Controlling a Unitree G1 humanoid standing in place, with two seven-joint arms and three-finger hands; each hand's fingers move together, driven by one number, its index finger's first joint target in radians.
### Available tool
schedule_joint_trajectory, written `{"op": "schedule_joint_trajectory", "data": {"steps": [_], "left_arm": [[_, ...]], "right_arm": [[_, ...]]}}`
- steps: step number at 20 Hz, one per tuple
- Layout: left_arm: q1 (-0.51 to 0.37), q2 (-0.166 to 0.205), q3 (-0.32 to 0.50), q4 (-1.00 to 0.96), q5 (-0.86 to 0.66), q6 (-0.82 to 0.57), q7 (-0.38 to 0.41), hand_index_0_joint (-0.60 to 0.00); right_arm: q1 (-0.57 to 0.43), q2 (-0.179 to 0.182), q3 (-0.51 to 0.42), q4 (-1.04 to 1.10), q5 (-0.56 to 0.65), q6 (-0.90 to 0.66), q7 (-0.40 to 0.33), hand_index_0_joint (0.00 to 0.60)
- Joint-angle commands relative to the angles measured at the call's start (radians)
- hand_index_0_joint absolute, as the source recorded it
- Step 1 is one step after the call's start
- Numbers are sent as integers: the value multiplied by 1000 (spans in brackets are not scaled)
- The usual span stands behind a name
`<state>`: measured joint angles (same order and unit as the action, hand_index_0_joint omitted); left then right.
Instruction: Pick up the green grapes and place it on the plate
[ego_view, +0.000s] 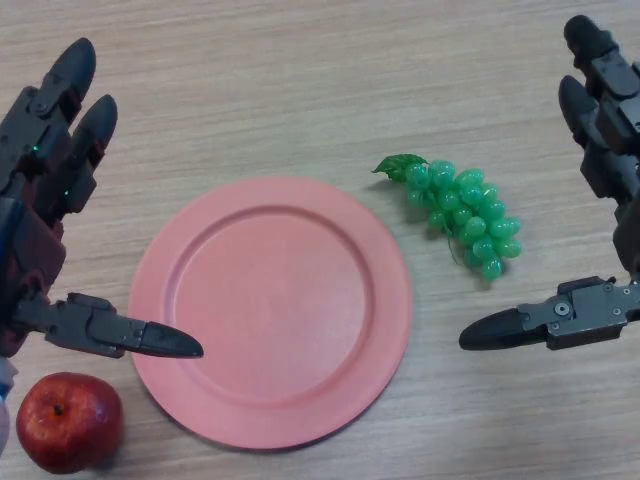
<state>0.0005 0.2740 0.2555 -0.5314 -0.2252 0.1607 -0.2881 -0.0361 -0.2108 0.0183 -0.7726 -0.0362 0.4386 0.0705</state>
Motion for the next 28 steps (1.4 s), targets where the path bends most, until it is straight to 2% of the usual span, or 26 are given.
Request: {"op": "schedule_joint_trajectory", "data": {"steps": [1,5,9,15,19,22,26,27,28], "left_arm": [[-13,45,85,-33,-25,-124,22,0],[-16,48,88,-20,-23,-133,25,0],[-17,49,91,-18,-22,-135,27,0],[-20,50,83,-23,-9,-137,29,0],[-8,48,102,-32,-22,-146,21,0],[-3,47,123,-30,-35,-153,30,0],[-3,51,132,-31,-43,-152,36,0],[-3,51,132,-31,-43,-152,36,0],[-3,51,133,-32,-44,-152,36,0]], "right_arm": [[-30,-1,-6,-47,-27,-145,-44,0],[-41,2,4,-33,-39,-141,-44,0],[-105,8,33,69,-84,-156,-46,0],[-256,20,80,388,-195,-268,-90,0],[-338,21,111,636,-295,-399,-124,0],[-406,21,108,855,-359,-515,-153,0],[-506,21,81,1080,-373,-604,-188,0],[-509,21,79,1088,-374,-606,-188,50],[-518,21,73,1108,-379,-613,-189,200]]}}
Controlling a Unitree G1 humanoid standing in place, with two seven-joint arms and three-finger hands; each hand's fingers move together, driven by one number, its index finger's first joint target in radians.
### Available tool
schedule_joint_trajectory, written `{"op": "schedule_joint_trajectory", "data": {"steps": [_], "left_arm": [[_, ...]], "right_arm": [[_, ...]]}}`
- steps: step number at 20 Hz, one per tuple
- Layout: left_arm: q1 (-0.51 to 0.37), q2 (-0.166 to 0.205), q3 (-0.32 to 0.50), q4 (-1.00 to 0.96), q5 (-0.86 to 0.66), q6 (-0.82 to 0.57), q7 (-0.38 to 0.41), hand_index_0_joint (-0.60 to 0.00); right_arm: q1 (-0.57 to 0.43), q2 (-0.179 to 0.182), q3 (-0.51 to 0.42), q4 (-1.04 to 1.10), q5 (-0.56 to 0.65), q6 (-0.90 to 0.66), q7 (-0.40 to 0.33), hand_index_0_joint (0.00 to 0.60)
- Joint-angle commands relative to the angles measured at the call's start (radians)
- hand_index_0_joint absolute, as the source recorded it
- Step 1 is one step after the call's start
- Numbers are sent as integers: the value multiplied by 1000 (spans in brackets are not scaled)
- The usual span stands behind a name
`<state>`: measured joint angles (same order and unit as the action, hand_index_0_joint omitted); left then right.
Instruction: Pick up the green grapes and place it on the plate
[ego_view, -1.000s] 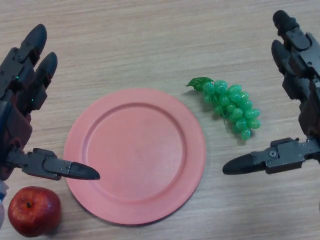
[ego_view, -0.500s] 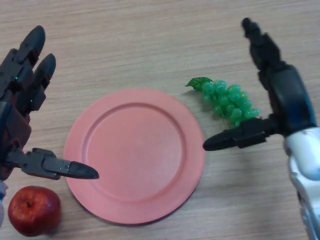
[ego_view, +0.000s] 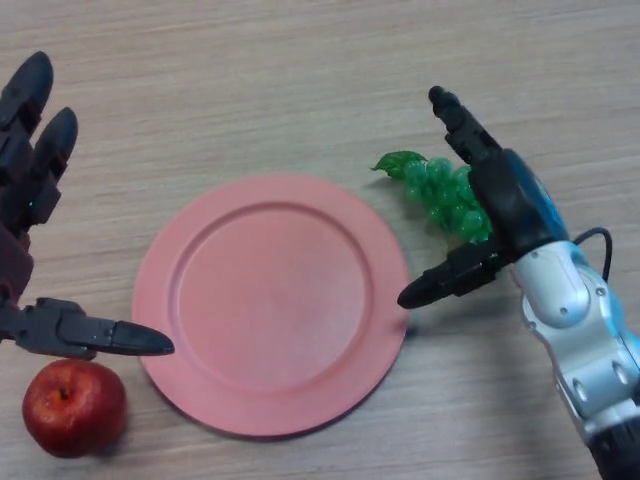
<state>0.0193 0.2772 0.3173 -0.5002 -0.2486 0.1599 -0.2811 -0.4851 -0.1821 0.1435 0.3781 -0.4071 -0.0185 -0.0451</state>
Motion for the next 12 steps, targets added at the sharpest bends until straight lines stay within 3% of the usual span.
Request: {"op": "schedule_joint_trajectory", "data": {"steps": [1,2,3,4,9,12], "left_arm": [[-21,48,72,-65,-22,-151,29,0],[-17,47,75,-69,-28,-151,28,0],[-12,45,78,-73,-34,-150,24,0],[-5,42,78,-77,-38,-150,19,0],[7,33,75,-99,-41,-146,12,0],[20,26,87,-130,-63,-128,7,0]], "right_arm": [[-77,-8,-59,-19,-16,-163,-76,300],[-99,-13,-74,41,-39,-178,-83,450],[-122,-26,-80,110,-85,-190,-96,549],[-139,-46,-79,175,-156,-187,-98,600],[-145,-66,-90,218,-247,-181,-71,600],[-126,-71,-100,63,-260,-122,-2,600]]}}
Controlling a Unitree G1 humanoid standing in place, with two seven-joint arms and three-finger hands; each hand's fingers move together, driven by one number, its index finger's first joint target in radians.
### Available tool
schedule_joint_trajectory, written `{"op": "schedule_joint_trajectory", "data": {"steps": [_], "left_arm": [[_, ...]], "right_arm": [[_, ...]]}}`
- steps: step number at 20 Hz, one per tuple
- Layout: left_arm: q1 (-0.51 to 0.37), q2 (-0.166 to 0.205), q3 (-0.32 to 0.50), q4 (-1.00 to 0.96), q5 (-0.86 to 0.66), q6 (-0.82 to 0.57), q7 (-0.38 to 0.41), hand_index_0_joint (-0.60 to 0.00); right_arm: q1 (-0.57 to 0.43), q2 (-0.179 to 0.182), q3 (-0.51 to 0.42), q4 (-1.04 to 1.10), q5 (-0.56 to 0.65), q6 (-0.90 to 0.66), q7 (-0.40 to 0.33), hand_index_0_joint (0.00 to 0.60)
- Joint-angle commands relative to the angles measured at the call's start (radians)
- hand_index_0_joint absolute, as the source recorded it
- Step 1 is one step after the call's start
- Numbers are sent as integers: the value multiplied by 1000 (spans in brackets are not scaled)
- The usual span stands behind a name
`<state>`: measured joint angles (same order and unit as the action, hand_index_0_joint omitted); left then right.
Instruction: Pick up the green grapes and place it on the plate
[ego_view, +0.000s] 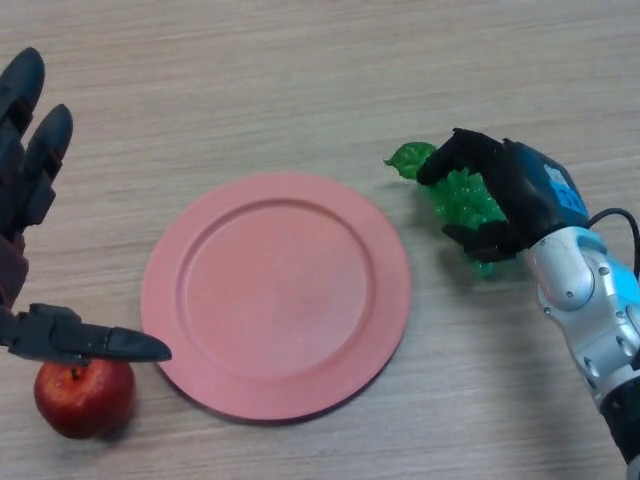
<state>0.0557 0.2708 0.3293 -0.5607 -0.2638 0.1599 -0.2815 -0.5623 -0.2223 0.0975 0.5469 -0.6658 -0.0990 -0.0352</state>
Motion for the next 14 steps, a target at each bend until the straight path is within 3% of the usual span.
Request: {"op": "schedule_joint_trajectory", "data": {"steps": [1,4,6,10,13,14], "left_arm": [[-15,33,80,-76,-55,-123,6,0],[-14,33,104,-94,-87,-105,5,0],[-15,30,108,-92,-91,-109,11,0],[-8,28,126,-83,-110,-124,12,0],[0,29,142,-72,-123,-134,7,0],[2,28,146,-66,-121,-141,6,0]], "right_arm": [[-46,-25,-59,-158,9,-20,10,600],[-35,14,-35,-411,51,109,119,600],[-27,28,61,-590,168,265,158,600],[-100,32,290,-769,321,436,83,600],[-153,32,397,-792,316,420,16,600],[-172,32,443,-799,374,428,-37,600]]}}
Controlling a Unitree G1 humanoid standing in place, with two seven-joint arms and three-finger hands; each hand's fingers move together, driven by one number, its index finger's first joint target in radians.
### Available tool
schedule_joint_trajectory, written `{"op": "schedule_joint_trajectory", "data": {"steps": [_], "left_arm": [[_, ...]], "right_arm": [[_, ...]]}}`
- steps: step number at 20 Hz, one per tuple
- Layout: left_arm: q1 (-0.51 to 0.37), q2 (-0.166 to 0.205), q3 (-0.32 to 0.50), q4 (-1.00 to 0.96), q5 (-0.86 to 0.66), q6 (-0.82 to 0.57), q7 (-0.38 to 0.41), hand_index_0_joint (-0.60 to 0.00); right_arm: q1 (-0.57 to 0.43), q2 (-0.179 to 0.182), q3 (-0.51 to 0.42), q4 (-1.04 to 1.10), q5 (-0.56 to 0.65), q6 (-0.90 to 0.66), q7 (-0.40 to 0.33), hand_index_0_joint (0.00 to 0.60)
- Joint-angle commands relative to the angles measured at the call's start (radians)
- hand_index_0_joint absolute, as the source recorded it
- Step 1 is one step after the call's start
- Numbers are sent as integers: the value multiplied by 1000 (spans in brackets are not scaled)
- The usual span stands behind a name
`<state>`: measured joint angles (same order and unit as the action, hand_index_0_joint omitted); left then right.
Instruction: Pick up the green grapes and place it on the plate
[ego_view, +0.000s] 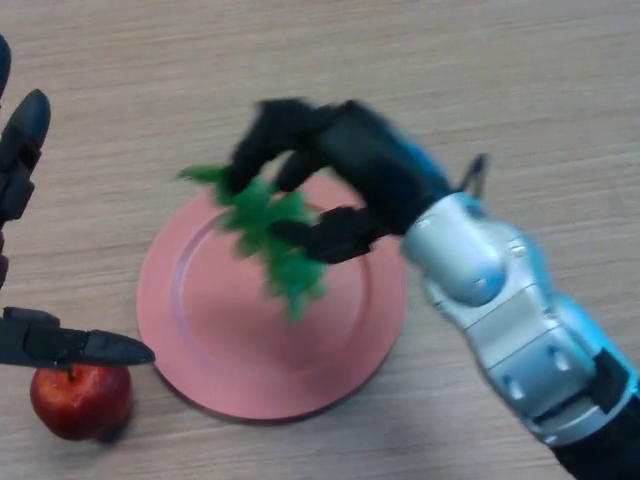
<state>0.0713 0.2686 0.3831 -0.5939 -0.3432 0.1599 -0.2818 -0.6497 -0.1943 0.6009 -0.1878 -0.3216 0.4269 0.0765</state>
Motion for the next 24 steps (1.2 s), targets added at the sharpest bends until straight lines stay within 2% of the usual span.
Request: {"op": "schedule_joint_trajectory", "data": {"steps": [1,2,3,4,5,6,7,8,11,13,14,17,18,20,24], "left_arm": [[-13,31,94,-31,-41,-143,7,0],[-11,30,97,-28,-41,-147,6,0],[-10,30,97,-28,-41,-147,6,0],[-9,31,99,-27,-43,-147,5,0],[-9,31,101,-26,-44,-148,3,0],[-9,33,105,-23,-46,-149,1,0],[-11,35,107,-21,-47,-149,1,0],[-18,40,109,-21,-49,-146,2,0],[-25,45,102,-28,-50,-142,5,0],[-28,48,96,-37,-54,-131,2,0],[-31,48,91,-40,-54,-127,4,0],[-28,43,76,-52,-42,-122,4,0],[-28,43,70,-59,-41,-113,-1,0],[-30,40,67,-59,-39,-113,-3,0],[-28,36,46,-73,-13,-94,-1,0]], "right_arm": [[-92,4,-43,-64,37,-88,-164,600],[-116,4,-12,-67,25,-49,-185,600],[-118,4,-9,-68,22,-44,-186,551],[-119,4,-4,-76,21,-27,-182,401],[-121,4,1,-86,23,-10,-178,300],[-123,4,5,-111,30,26,-168,150],[-120,4,1,-139,38,53,-155,51],[-101,4,-29,-180,47,67,-137,0],[-10,4,-121,-294,17,69,-57,0],[81,4,-219,-397,24,68,5,0],[144,4,-300,-463,44,67,49,0],[252,4,-454,-559,123,77,94,0],[302,4,-521,-602,171,90,98,0],[373,0,-584,-650,252,98,81,0],[452,-28,-623,-698,375,106,4,0]]}}
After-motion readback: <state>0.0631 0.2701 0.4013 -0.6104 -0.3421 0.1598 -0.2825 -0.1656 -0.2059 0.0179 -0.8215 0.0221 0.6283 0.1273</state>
